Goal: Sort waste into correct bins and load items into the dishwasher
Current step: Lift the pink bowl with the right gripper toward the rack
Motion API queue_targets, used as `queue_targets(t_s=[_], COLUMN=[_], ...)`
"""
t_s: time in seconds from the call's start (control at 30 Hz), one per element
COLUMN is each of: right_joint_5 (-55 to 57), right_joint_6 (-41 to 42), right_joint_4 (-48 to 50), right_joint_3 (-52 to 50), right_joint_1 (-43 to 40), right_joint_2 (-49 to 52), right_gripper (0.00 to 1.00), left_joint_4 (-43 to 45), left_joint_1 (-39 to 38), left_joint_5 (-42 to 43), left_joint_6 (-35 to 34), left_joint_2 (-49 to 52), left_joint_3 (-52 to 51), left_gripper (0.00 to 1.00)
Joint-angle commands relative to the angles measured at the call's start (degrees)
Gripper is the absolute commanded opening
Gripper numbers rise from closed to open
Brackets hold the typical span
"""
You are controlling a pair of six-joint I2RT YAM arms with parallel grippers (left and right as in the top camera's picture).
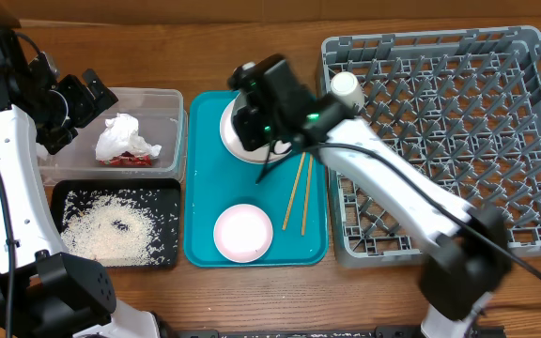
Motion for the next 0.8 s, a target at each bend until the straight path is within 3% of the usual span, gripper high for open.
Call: queue_targets(t_s=[0.0,0.13,0.43,0.63,0.77], right_joint_5=[-6.19,-14.19,-44.37,-53.4,-58.03], right_joint_6=[1.11,0.57,-9.86,-12.7,-12.55], right_joint_4=[-4.07,-10.32,-17.55,-16.74,-10.01], right_joint_3=[1.77,1.77,1.16,-4.44,-11.37], right_joint_1=[-3.82,-10.16,-29.79,-38.12,-41.31], right_joint_2=[-7.39,-10.14,-10.25,-10.25,-10.23], right_gripper=[0.04,0.04,0.04,0.04,0.04], left_joint_4=[0.09,0.09,0.09,0.09,0.09], left_joint_1=[-0.13,-0.13,-0.13,-0.13,-0.13], left_joint_5=[-0.33,-0.33,-0.33,-0.33,-0.31], left_joint_6=[-0.57,-0.57,-0.57,-0.57,-0.57], left_joint_2=[-0.76,-0.76,-0.76,-0.76,-0.76], left_joint_3=[1.01,1.01,1.01,1.01,1.01], left_gripper=[1.0,1.0,1.0,1.0,1.0])
